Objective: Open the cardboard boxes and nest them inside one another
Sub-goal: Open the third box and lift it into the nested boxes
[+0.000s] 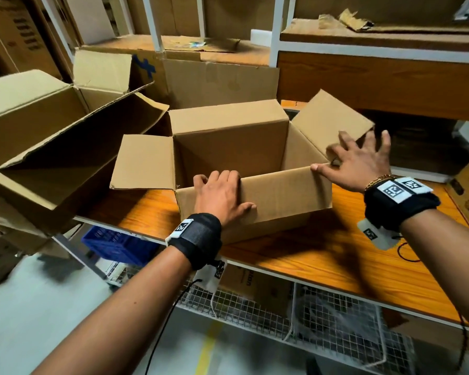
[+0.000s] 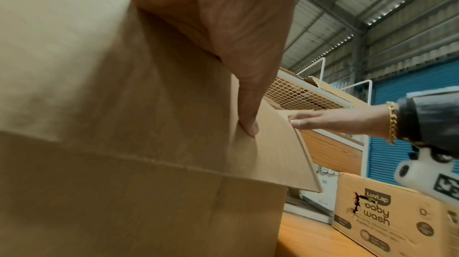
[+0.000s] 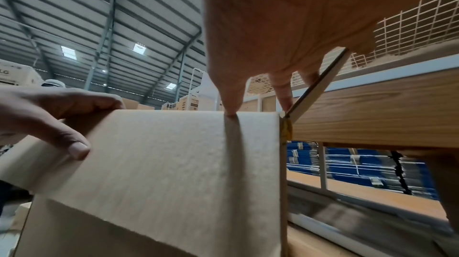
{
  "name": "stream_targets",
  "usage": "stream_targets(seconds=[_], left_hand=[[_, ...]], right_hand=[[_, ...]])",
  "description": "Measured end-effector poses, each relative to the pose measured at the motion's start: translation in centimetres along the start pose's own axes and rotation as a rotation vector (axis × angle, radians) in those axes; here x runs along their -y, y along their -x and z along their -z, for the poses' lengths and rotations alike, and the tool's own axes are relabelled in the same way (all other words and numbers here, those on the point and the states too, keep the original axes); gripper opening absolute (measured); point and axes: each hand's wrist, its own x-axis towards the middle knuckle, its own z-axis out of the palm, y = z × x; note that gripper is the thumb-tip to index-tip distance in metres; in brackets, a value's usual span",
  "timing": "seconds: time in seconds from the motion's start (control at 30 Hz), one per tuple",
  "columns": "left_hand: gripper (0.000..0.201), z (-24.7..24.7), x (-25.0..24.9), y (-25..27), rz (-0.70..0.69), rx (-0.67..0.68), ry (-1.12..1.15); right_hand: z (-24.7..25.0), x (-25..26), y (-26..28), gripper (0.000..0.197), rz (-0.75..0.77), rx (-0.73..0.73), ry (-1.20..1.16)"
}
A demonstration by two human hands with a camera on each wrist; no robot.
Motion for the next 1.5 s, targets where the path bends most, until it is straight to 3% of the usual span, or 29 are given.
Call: stream_targets(seconds=[0.1, 0.17, 0.37, 0.47, 0.53, 0.63, 0.7, 0.8, 0.87, 0.93, 1.03, 1.13, 1.2, 1.27, 1.4, 1.5], left_hand=[[0.061, -0.2, 0.4, 0.0, -0.002, 0.009, 0.004], [0.063, -0.2, 0.7, -0.1, -0.017, 0.015, -0.003], [0.070, 0.4, 6.7, -1.8, -0.049, 0.108, 0.072], [0.083, 1.0, 10.2, -2.8, 0.056, 0.187, 0.105], [0.076, 1.3, 11.3, -3.1, 0.152, 0.189, 0.046], [0.074, 1.5, 11.6, -3.0, 0.304, 0.249, 0.038], [0.072, 1.7, 11.4, -2.8, 0.385, 0.287, 0.128], [0.068, 2.1, 10.0, -2.4, 0.465, 0.283, 0.236], [0.070, 2.3, 8.5, -2.1, 0.505, 0.292, 0.284], [0.076, 2.1, 7.0, -1.8, 0.521, 0.323, 0.344], [0.093, 2.0, 4.8, -1.6, 0.502, 0.390, 0.370], [0.097, 2.5, 3.5, -1.0, 0.502, 0.436, 0.336], [0.091, 2.9, 3.5, -0.4, 0.514, 0.469, 0.313], [0.088, 3.2, 3.7, 0.1, 0.546, 0.484, 0.312], [0.082, 3.6, 3.1, 0.6, 0.577, 0.435, 0.294], [0.080, 3.8, 2.5, 0.7, 0.584, 0.434, 0.290]], right_hand=[[-0.4, -0.1, -0.2, 0.104, -0.021, 0.161, -0.152], [-0.4, -0.2, 0.1, 0.098, -0.004, 0.212, -0.243], [0.6, -0.1, 0.6, 0.080, 0.204, 0.119, -0.294], [0.9, 1.2, 0.6, 0.048, 0.401, 0.140, -0.379], [1.3, 2.2, 0.6, 0.032, 0.521, 0.239, -0.476], [1.9, 2.6, 0.4, 0.048, 0.587, 0.370, -0.537], [1.9, 2.6, 0.3, 0.051, 0.611, 0.336, -0.464], [1.8, 3.1, 0.5, 0.049, 0.614, 0.166, -0.319], [2.2, 4.0, 1.0, 0.058, 0.617, 0.081, -0.238], [3.1, 5.8, 2.2, 0.066, 0.659, 0.035, -0.220], [3.9, 9.9, 4.6, 0.061, 0.705, -0.039, -0.266], [3.4, 13.7, 6.0, 0.059, 0.703, 0.023, -0.516], [2.9, 14.5, 6.2, 0.071, 0.696, 0.082, -0.579], [2.6, 13.8, 5.8, 0.082, 0.653, 0.093, -0.478], [2.0, 10.5, 3.8, 0.071, 0.430, 0.091, -0.385], [1.7, 8.5, 2.7, 0.075, 0.264, 0.087, -0.228]])
